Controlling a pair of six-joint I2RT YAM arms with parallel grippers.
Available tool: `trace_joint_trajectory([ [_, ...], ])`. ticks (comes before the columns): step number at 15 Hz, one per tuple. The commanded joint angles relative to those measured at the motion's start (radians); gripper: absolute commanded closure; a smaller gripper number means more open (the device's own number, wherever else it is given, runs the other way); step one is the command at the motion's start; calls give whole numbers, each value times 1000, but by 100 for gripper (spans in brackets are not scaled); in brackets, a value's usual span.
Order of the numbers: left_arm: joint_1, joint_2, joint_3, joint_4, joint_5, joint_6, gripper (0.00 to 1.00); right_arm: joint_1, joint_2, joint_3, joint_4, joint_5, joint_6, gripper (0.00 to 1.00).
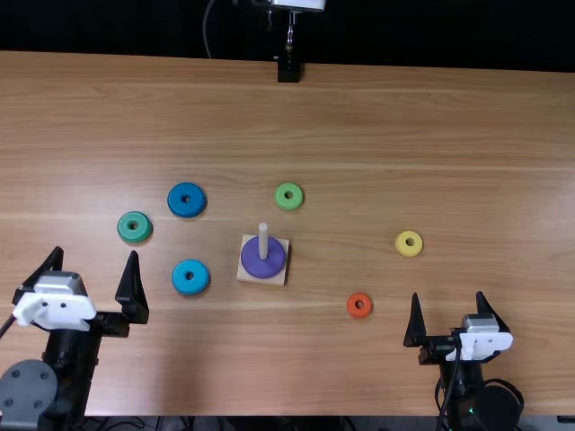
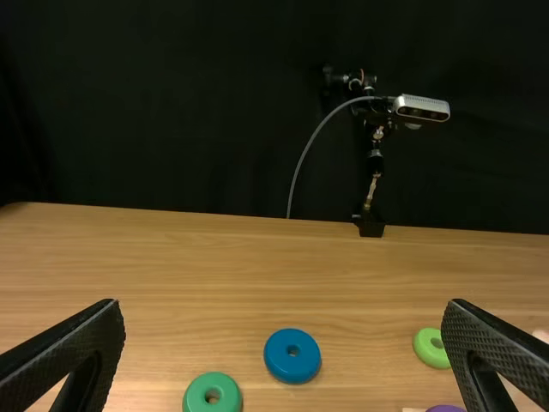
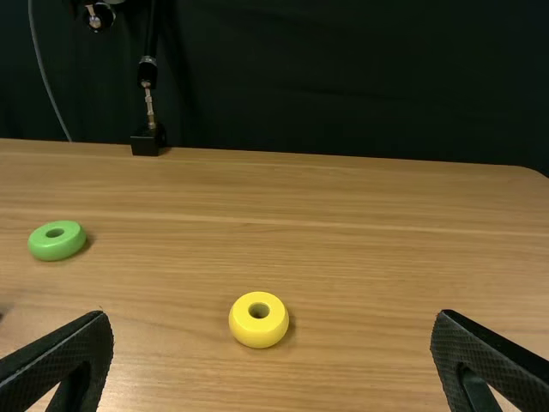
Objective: Build the Hanoi tower: stack the rings onto the peg from bottom to top in this color order: purple, dark blue, light blue, dark green, light green, yellow, orange.
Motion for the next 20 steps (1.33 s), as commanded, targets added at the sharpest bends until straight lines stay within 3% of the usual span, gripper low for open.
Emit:
trace_joint_trajectory([
  [1,9,71,81,-27,-10,24,0,-13,-12,-13,-4,0,-2,0],
  [4,9,221,170,-62,-28,194,0,-13,-12,-13,-4,0,-2,0],
  [5,13,261,195,-77,-28,227,0,-13,-12,-13,-2,0,-2,0],
  [9,9,468,264,-106,-19,227,0,-13,-12,-13,-4,0,-2,0],
  [16,-79,941,543,-106,-4,214,0,-13,-12,-13,-4,0,-2,0],
  [19,-136,1102,638,-126,-43,209,0,-13,-12,-13,-2,0,-2,0],
  [20,-141,1160,670,-145,-43,190,0,-13,-12,-13,-4,0,-2,0],
])
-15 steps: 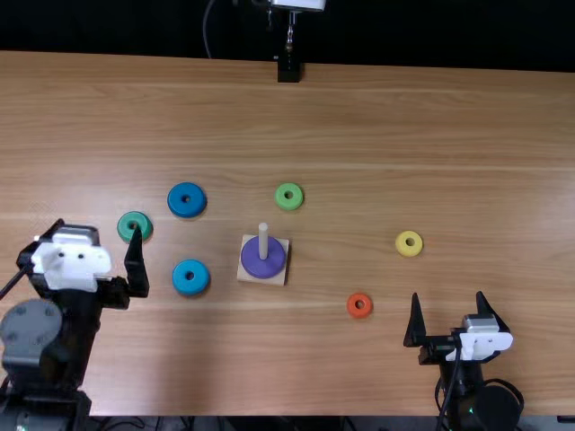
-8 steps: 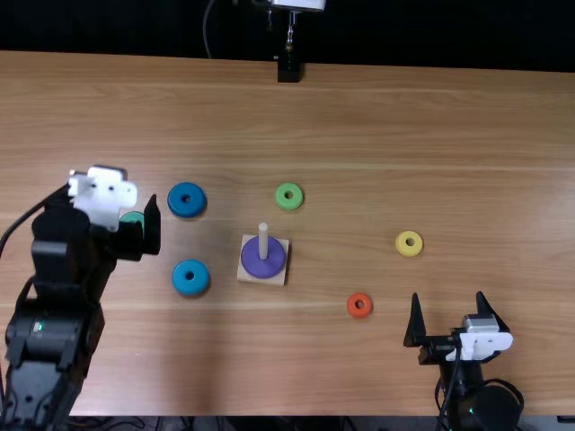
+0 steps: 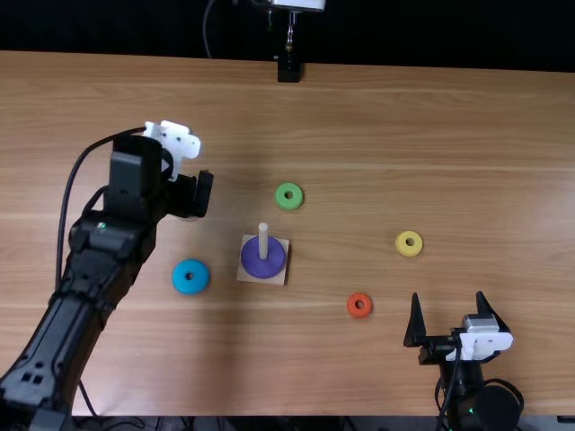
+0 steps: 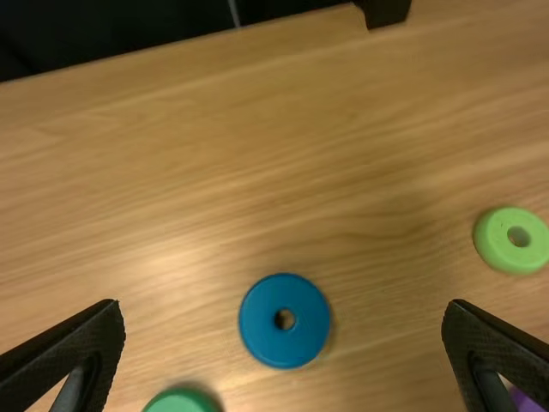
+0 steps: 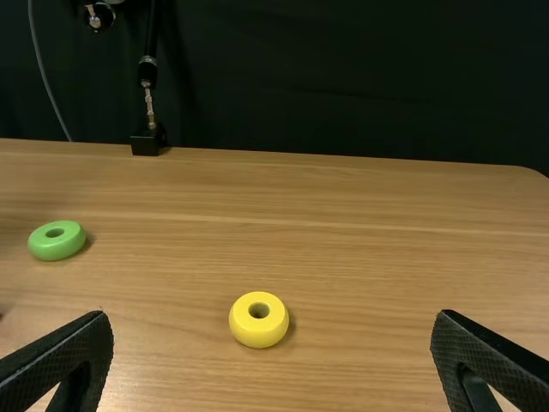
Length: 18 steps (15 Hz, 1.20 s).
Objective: Build the Hanoi tower: stack the rings onto the peg from bottom to top in this color order: purple, dark blue, light blue, dark green, light green, yellow, orange.
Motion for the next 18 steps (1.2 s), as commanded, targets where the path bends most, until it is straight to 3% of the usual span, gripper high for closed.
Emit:
trace_joint_trajectory([
  [1,0,67,62,-27,-18,-60,0,-13,-12,-13,-3,1,-2,0],
  [3,5,147,115,-163,-27,-215,0,-13,-12,-13,-3,1,-2,0],
  [4,6,194,162,-231,-27,-235,0,-13,-12,-13,-3,1,-2,0],
  [8,9,337,303,-353,-27,-232,0,-13,-12,-13,-3,1,-2,0],
  [11,9,421,398,-447,-29,-221,0,-13,-12,-13,-3,1,-2,0],
  [14,9,496,477,-526,-36,-47,0,-13,-12,-13,-3,1,-2,0],
  [18,5,542,478,-524,-36,-35,0,-13,-12,-13,-3,1,-2,0],
])
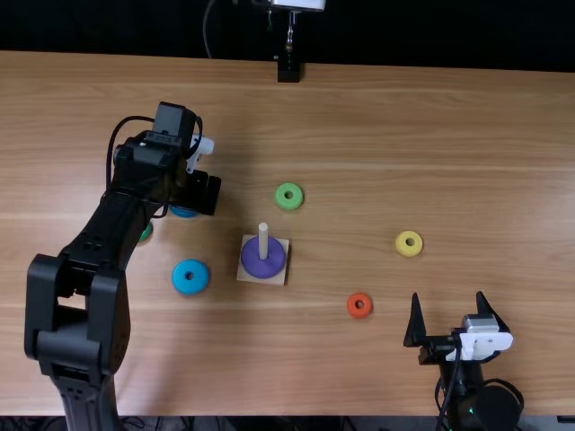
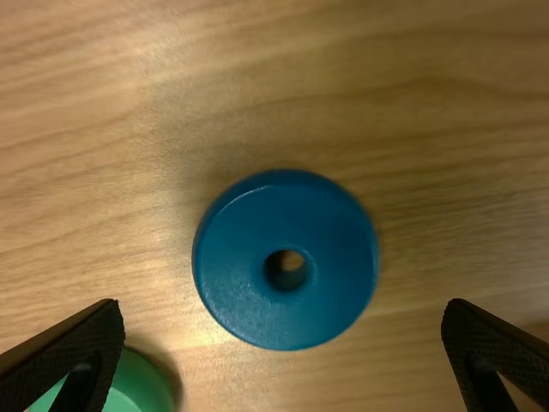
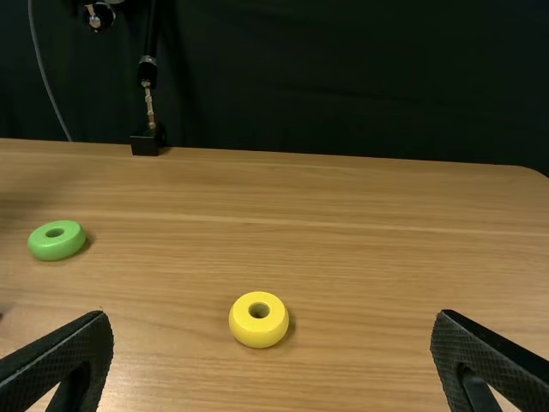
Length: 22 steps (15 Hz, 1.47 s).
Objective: Build the Hanoi tower: stack the rings onto the peg from bottom to top in this color order: purple, dark blue, light blue, dark green, light green, yellow, orange.
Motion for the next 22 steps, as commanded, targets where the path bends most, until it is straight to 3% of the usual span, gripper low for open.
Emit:
trace_joint_trajectory([
  [1,3,37,30,1,-3,27,0,-13,-12,-13,-4,0,-2,0],
  [22,8,151,108,-1,-3,30,0,-13,-12,-13,-4,0,-2,0],
])
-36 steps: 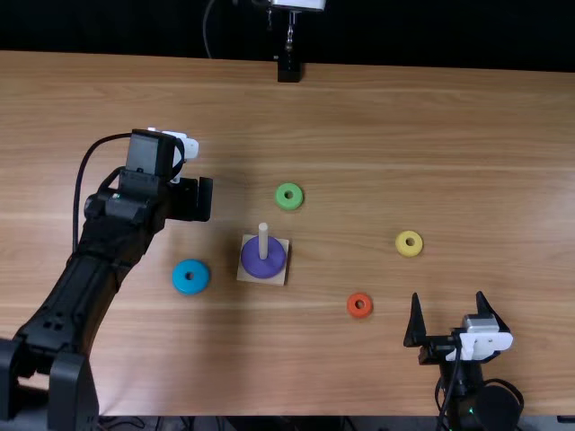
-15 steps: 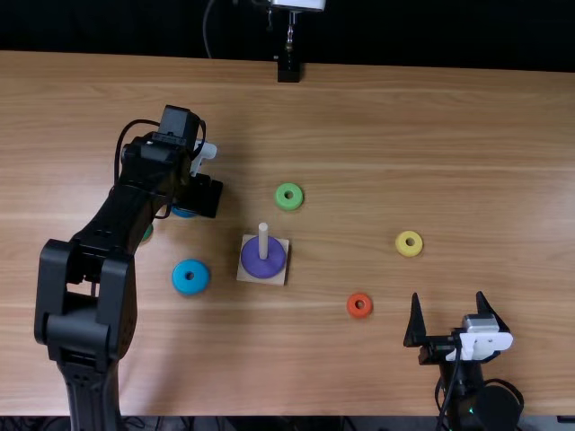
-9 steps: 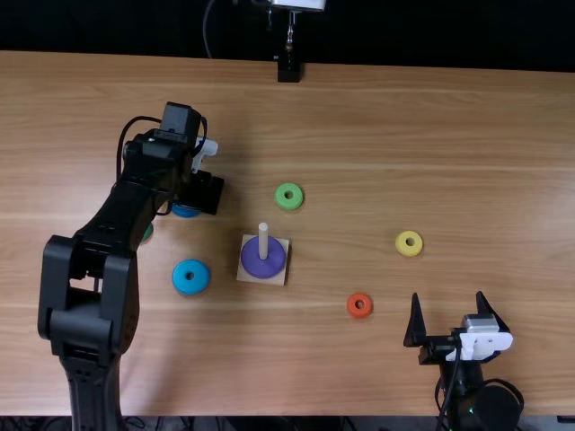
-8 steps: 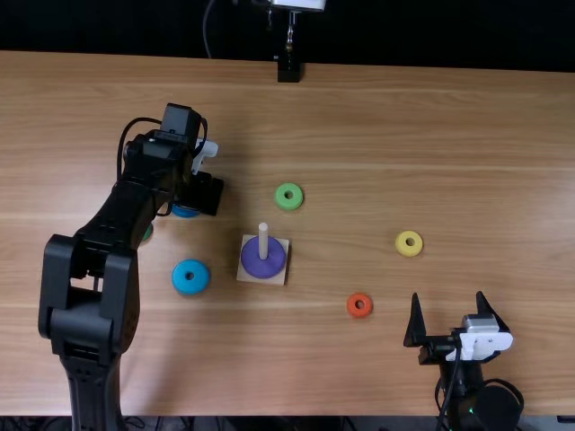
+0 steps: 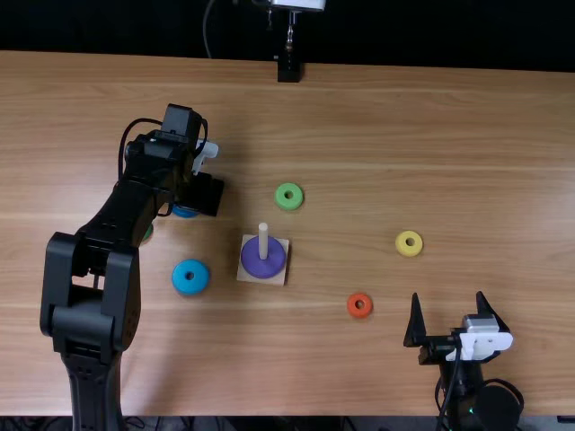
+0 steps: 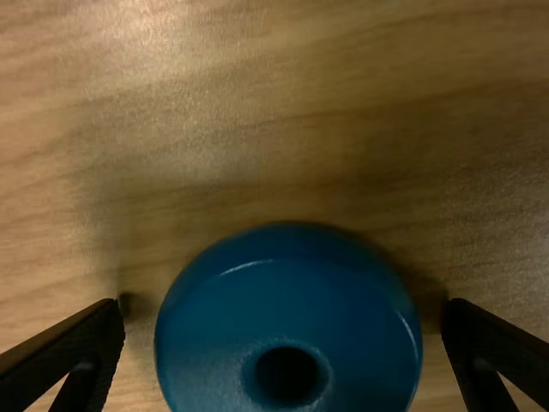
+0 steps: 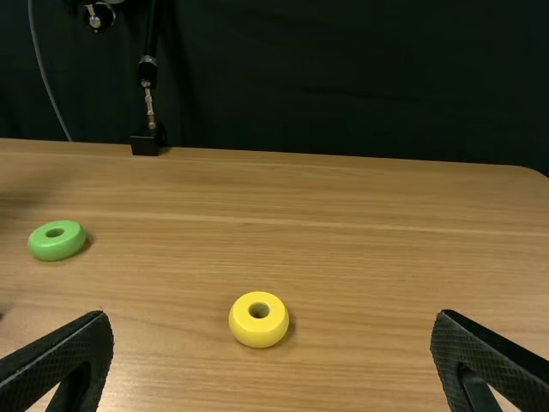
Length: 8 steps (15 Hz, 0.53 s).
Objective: Build the Hanoi tower: stack the rings onto the peg from bottom to top in this color order: purple, dark blue, light blue, dark green, light green, yellow, orange.
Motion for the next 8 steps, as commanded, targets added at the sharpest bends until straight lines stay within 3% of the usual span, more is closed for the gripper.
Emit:
trace_joint_trajectory([
  [1,9,28,38,0,0,15,0,-13,-12,-13,-4,0,-2,0],
  [4,7,26,36,-2,0,15,0,-13,-12,-13,-4,0,-2,0],
  [5,9,26,35,-2,0,17,19,-13,-12,-13,-4,0,-2,0],
  [6,9,25,32,-2,-2,15,61,-13,-12,-13,-4,0,-2,0],
  [7,9,23,30,0,-2,15,94,-13,-12,-13,-4,0,-2,0],
  [8,9,23,29,-2,-2,17,100,-13,-12,-13,-4,0,-2,0],
])
